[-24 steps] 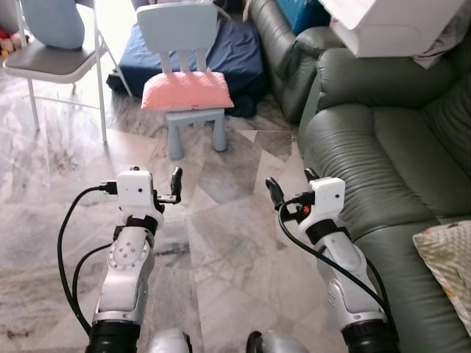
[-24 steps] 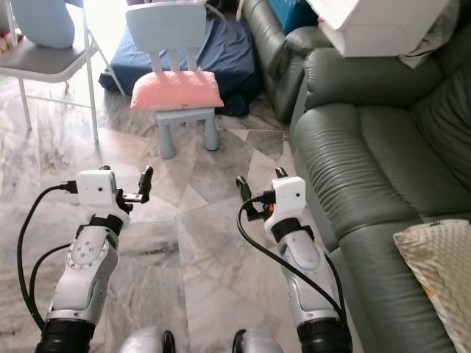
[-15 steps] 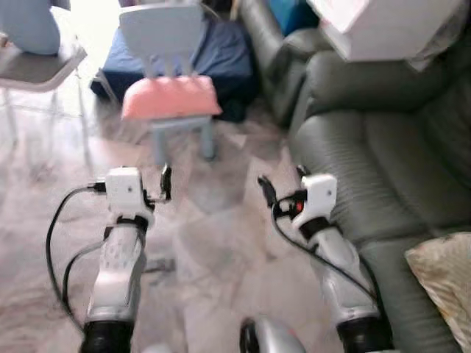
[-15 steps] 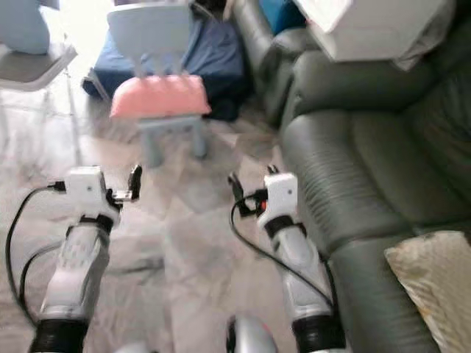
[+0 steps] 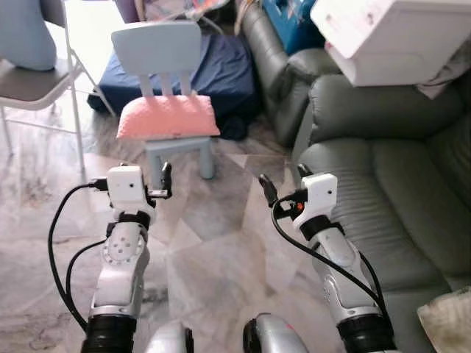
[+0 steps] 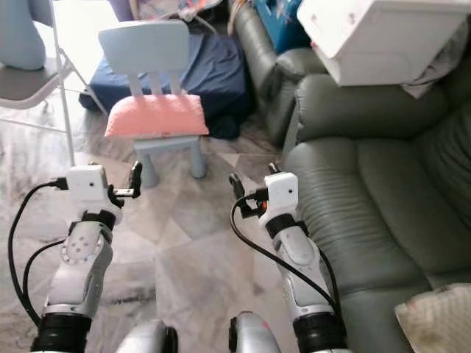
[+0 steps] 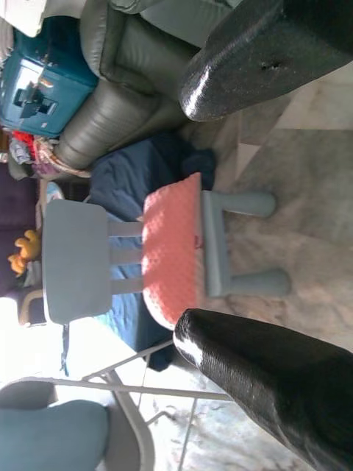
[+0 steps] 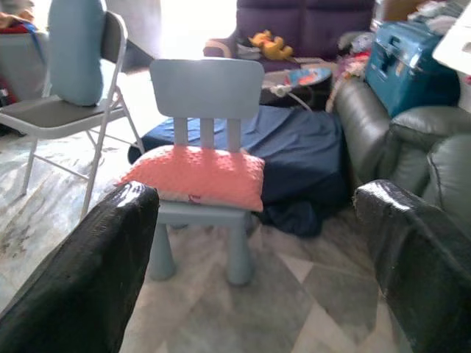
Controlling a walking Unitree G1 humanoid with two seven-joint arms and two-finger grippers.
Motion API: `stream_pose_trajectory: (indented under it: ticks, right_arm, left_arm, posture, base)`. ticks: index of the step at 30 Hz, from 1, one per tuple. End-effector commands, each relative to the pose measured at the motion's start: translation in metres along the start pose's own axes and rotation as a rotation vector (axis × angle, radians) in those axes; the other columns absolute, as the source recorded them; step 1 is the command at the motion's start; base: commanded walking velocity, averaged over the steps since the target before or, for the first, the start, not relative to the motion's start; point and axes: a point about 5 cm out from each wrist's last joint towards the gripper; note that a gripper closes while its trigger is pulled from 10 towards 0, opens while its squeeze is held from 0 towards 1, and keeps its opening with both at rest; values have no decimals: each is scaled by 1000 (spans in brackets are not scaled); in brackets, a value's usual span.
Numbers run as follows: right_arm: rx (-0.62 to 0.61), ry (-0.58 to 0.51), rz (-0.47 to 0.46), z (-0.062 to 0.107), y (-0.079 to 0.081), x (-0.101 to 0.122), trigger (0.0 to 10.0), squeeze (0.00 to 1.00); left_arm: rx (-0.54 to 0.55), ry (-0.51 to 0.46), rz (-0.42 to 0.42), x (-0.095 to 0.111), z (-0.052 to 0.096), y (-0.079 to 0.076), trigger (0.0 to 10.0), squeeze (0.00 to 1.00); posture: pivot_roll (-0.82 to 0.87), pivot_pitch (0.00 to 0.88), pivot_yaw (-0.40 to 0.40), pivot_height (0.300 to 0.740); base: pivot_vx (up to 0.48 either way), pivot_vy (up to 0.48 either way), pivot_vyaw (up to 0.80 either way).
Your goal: Move the pillow to the sofa
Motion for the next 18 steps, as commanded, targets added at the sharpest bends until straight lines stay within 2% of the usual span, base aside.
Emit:
stream_pose_trajectory:
  ticks: [1,15,18]
  right_arm:
    - [-9,-3,1,0,-1,0,10000,0]
    - [-38,4,9,1,-6,-2,10000,0]
    - [-60,3,17,2,-9,-2,10000,0]
  left_arm:
    - [9,10,-22,-2,2,3,10000,0]
    - [0,8,-42,-2,0,1,10000,0]
    - [-9,6,-58,-3,1,0,10000,0]
  posture:
    - [16,111,-59,740]
    - [14,107,-59,740]
    - [17,106,-59,740]
  base:
    - [360,315,800]
    - [363,312,37]
    - [451,87,0]
Point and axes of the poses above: a point about 5 cm out from each wrist's last joint towards the gripper, its own z axis pointing back from the gripper into the wrist, its own x axis along the axis of the wrist's last joint, y = z × x, and after that the axes turned 2 degrees about -z, right-handed
